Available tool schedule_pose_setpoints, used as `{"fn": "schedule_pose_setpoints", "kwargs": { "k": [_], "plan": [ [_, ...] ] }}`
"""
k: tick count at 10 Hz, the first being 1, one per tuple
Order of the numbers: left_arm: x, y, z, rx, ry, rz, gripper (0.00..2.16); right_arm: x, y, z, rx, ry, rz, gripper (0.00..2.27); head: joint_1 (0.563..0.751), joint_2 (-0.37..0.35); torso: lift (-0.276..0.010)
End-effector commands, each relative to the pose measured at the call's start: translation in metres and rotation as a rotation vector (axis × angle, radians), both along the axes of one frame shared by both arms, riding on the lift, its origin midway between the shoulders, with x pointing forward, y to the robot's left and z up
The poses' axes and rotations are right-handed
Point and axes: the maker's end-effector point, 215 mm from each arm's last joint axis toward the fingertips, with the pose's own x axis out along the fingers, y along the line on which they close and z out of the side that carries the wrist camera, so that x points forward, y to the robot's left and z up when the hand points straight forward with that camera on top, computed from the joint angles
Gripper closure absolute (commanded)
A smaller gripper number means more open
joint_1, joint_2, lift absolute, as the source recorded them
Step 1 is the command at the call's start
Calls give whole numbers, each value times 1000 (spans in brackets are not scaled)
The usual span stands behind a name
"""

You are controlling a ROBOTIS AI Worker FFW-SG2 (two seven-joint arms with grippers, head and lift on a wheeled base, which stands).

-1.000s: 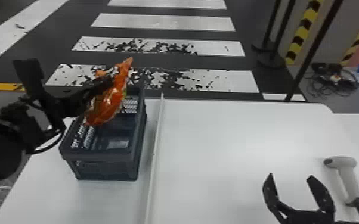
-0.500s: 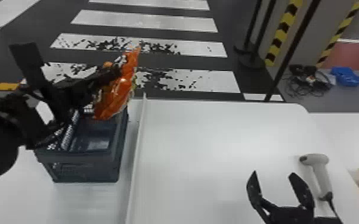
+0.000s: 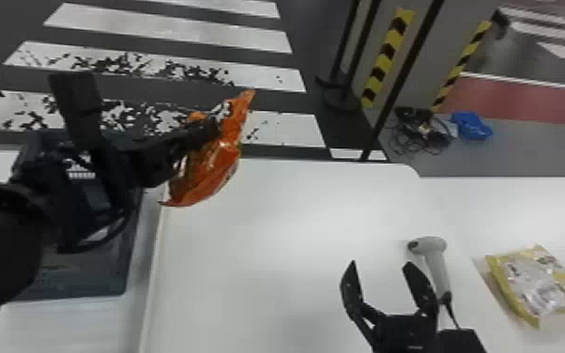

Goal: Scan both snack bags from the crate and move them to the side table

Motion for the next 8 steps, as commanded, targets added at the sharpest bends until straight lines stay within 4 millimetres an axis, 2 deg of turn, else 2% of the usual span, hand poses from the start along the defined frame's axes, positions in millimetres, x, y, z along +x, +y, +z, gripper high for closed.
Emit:
{"fn": "schedule_pose_setpoints", "kwargs": {
  "k": [1,3,5,8],
  "plan": [
    [-13,-35,-16,26,19,-42,2142,-1,-5,7,-6,-11,-8,80,695,-288,-99],
    [-34,-87,-41,60,51,-98,2142,-3,-13,13,-12,-21,-22,80,695,-350,-99],
    [-65,-133,-89,114,110,-151,2142,-4,-25,19,-15,-37,-45,80,695,-350,-99],
    [-87,-158,-153,203,147,-130,2142,-2,-40,25,-20,-51,-70,83,695,-350,-99]
  ]
}}
